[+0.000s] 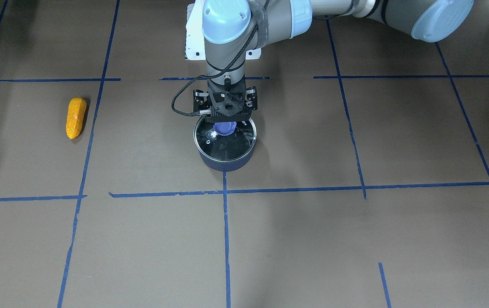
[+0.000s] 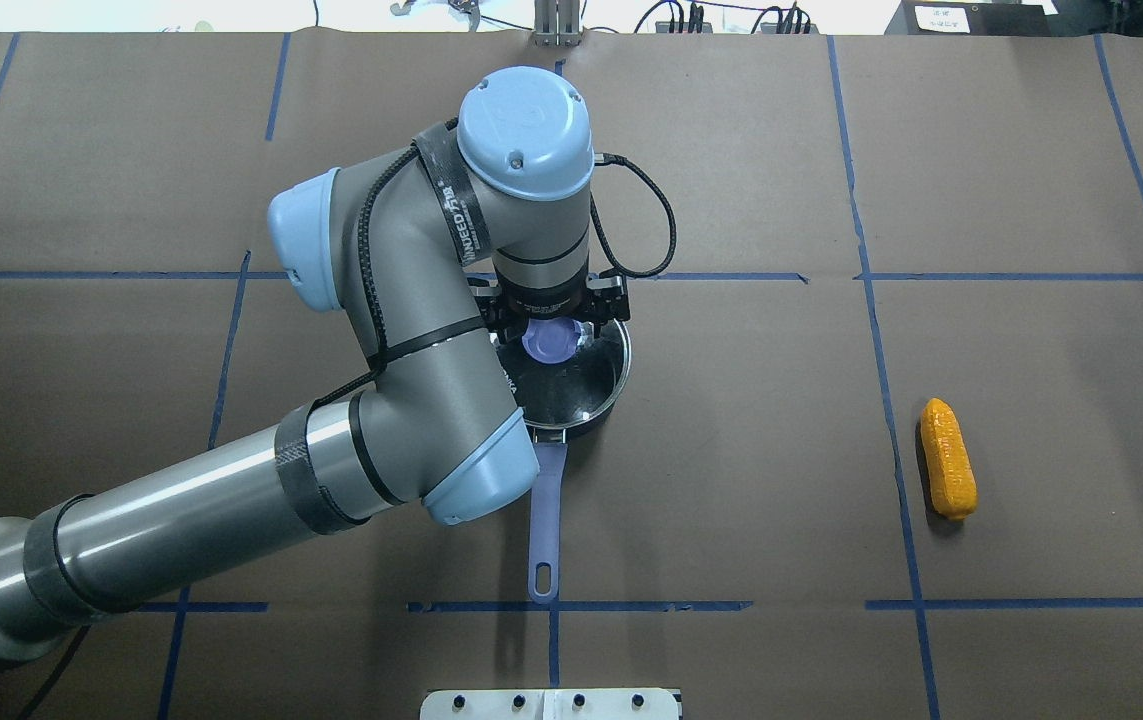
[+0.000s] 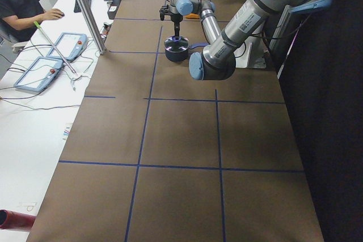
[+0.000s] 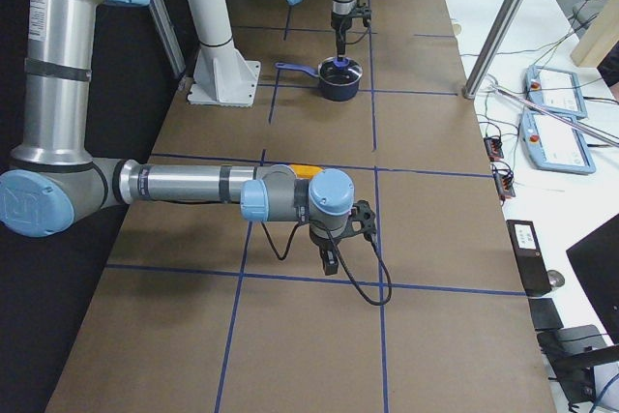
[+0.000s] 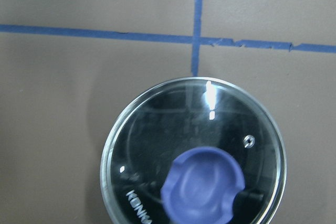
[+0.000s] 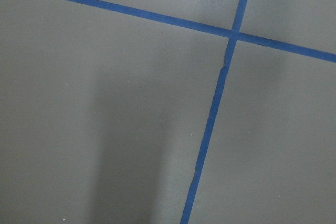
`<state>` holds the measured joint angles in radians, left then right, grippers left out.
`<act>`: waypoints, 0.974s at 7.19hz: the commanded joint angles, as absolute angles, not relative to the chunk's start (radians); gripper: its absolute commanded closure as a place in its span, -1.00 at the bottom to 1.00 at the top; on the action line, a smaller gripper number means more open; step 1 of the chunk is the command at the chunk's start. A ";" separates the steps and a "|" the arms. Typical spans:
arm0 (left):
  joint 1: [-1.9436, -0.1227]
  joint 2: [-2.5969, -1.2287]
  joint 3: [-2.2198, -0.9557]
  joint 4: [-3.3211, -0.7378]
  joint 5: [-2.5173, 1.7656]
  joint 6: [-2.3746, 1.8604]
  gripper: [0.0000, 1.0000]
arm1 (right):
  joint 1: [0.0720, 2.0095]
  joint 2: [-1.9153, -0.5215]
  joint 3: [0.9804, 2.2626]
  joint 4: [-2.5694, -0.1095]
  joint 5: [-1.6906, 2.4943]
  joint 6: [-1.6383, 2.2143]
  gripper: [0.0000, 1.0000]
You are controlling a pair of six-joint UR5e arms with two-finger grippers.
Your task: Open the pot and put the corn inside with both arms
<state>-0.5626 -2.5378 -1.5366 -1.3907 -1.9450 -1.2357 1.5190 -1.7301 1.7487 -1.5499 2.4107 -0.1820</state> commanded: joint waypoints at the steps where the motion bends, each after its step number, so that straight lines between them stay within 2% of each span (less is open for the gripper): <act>1: -0.540 -2.539 -1.505 -1.423 -1.909 -1.241 -1.00 | 1.517 -1.732 1.749 -1.549 2.410 -0.184 -1.00; 3: -0.538 -2.539 -1.485 -1.448 -1.904 -1.239 -0.99 | 1.517 -1.732 1.749 -1.549 2.410 -0.187 -1.00; 4: -0.538 -2.539 -1.483 -1.448 -1.904 -1.239 -0.73 | 1.517 -1.732 1.749 -1.549 2.410 -0.187 -1.00; 7: -0.540 -2.539 -1.505 -1.431 -1.884 -1.233 0.90 | 1.517 -1.732 1.749 -1.549 2.410 -0.189 -1.00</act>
